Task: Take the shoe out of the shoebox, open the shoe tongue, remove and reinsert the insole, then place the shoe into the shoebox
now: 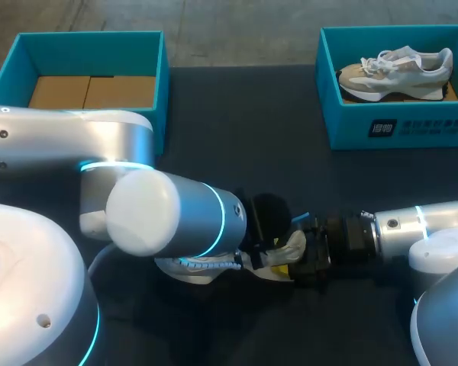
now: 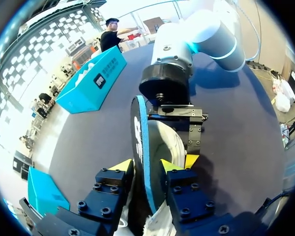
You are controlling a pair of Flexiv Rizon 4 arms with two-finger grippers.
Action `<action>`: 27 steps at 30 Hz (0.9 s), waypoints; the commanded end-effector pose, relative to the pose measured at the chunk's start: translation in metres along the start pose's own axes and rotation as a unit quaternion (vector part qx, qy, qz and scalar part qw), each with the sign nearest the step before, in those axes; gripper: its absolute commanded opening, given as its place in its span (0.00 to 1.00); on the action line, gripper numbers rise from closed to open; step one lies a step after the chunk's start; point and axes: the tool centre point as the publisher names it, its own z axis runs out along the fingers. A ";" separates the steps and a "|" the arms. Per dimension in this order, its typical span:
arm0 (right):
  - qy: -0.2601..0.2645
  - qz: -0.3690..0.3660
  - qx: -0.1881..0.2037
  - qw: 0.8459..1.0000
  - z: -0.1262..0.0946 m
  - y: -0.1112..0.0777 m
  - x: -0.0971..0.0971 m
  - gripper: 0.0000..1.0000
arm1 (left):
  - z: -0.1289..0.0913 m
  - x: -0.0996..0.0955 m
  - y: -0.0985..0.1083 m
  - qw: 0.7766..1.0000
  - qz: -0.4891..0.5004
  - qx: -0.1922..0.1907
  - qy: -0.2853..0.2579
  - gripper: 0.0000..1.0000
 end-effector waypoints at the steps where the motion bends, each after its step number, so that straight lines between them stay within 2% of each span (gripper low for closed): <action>1: -0.001 0.000 0.002 1.000 0.002 -0.001 0.001 0.00 | 0.005 0.000 -0.003 1.000 -0.005 -0.001 -0.002 0.31; 12: -0.001 0.000 0.002 1.000 0.002 -0.001 0.001 0.00 | 0.012 -0.001 -0.006 1.000 -0.015 -0.005 0.001 0.22; 13: -0.001 0.000 0.002 1.000 0.002 -0.001 0.001 0.00 | 0.013 -0.001 -0.006 1.000 -0.015 -0.005 0.002 0.19; 15: -0.001 0.000 0.002 1.000 0.002 -0.001 0.001 0.00 | 0.014 -0.001 -0.006 1.000 -0.018 -0.005 0.005 0.03; 16: -0.001 0.000 0.002 1.000 0.002 -0.001 0.001 0.00 | 0.014 -0.001 -0.006 1.000 -0.019 -0.005 0.006 0.00; 22: -0.001 0.000 0.002 1.000 0.002 -0.001 0.001 0.00 | 0.009 -0.001 -0.006 0.999 -0.028 0.005 0.029 0.00; 27: -0.001 0.000 0.002 1.000 0.002 -0.001 0.001 0.00 | 0.002 -0.005 -0.016 0.999 -0.028 0.006 0.032 0.00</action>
